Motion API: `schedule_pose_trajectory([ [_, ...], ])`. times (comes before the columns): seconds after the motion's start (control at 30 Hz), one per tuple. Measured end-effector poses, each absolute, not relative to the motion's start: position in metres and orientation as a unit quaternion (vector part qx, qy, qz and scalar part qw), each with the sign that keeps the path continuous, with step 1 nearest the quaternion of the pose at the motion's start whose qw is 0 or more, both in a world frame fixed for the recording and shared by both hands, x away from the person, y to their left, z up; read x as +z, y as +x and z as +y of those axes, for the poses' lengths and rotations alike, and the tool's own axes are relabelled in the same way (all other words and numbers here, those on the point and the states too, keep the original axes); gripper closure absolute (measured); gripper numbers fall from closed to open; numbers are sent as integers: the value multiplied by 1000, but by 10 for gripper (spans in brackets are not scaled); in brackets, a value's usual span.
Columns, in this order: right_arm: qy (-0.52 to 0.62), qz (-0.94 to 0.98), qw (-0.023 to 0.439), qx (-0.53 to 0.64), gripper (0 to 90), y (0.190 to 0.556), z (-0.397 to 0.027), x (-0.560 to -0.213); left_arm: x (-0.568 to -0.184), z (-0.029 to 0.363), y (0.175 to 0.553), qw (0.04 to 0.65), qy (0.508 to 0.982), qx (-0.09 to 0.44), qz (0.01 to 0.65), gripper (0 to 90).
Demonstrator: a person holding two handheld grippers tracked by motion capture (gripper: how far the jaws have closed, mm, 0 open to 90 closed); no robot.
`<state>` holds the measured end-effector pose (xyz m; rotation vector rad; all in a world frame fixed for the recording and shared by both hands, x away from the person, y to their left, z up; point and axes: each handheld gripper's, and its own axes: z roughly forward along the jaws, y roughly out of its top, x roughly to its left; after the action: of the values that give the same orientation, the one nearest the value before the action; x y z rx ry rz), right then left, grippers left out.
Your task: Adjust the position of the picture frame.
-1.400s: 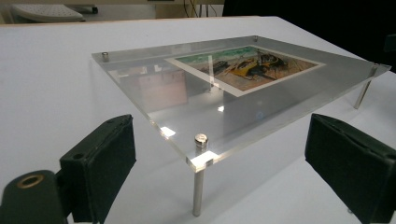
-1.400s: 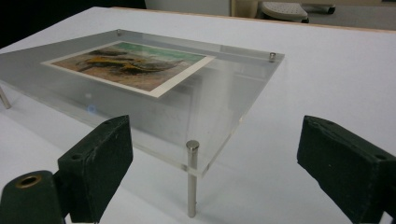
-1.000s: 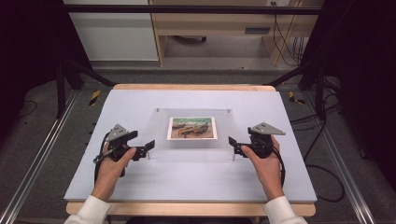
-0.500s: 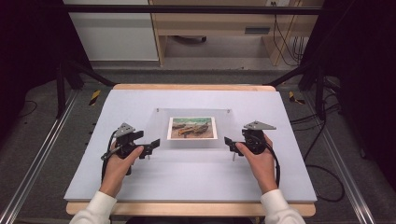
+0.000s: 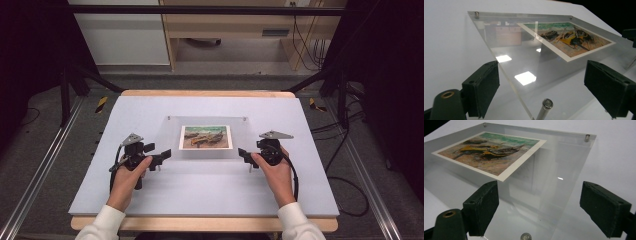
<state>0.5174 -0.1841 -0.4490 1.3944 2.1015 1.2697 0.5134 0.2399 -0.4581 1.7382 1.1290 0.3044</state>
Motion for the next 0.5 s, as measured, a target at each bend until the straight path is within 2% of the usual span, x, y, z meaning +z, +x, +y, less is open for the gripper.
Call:
schedule_pose_trajectory([
  [0.5,510,718,103,462,149,518,-185,-454,-464,243,518,503,712,87,482,134],
])
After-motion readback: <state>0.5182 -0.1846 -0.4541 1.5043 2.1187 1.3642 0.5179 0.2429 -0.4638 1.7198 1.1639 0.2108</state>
